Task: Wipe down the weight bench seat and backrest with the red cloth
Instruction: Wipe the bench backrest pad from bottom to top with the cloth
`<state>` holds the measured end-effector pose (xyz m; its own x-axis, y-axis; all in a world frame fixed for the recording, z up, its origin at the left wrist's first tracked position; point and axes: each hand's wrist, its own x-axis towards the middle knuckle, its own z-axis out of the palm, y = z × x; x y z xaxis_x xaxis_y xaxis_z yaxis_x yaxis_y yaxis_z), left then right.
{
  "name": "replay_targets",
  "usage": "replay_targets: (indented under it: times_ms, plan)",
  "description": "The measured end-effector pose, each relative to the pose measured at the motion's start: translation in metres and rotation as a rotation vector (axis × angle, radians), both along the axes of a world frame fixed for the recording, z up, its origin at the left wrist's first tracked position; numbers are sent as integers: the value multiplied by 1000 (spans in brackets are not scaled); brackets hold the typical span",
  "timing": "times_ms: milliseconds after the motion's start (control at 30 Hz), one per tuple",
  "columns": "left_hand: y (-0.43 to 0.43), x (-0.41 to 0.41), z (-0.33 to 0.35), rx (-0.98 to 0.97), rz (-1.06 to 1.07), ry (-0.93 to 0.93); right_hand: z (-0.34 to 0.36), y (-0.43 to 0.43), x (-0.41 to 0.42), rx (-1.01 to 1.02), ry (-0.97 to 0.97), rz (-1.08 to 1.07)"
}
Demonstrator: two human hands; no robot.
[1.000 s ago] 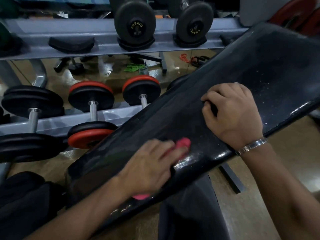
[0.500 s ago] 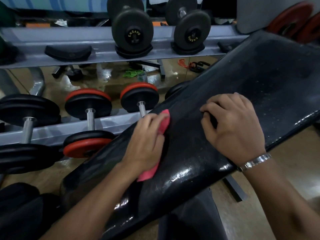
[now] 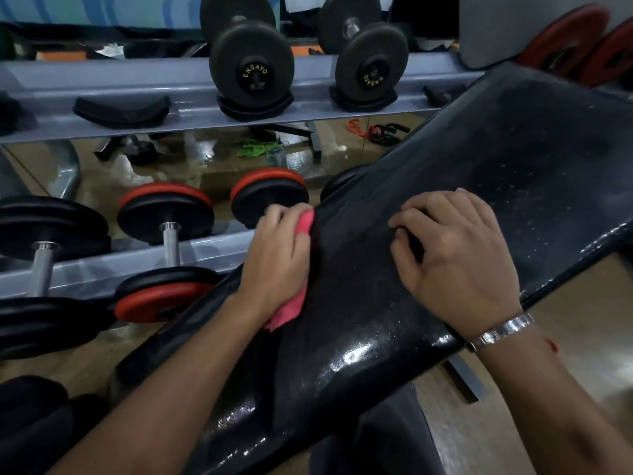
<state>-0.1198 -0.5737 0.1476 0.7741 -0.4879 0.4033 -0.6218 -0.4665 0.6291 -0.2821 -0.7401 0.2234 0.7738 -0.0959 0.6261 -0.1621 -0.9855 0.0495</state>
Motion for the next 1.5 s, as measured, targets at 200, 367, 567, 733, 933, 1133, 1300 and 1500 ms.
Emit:
replay_targets:
  times_ms: [200, 367, 567, 733, 933, 1133, 1300, 1500]
  plan:
    - [-36, 9, 19, 135, 144, 90, 1, 1, -1, 15, -4, -2]
    - [-7, 5, 11, 27, -177, -119, 2, 1, 0, 7, -2, -6]
    - [-41, 18, 22, 123, 94, 27, 1, 1, 0, 9, 1, -9]
    - [-18, -3, 9, -114, -207, -145, 1, 1, 1, 7, 7, -19]
    - [-39, 24, 19, 189, 121, 47, 2, 1, 0, 16, 24, -34]
    - [-14, -32, 12, -97, -149, -140, 3, 3, 1, 29, 43, -61]
    - [-14, -13, 10, 7, 44, -58, 3, 3, 2, 32, 53, -81]
    - [-23, -63, 17, -115, -41, -80, 2, 2, 2, 43, 25, -61]
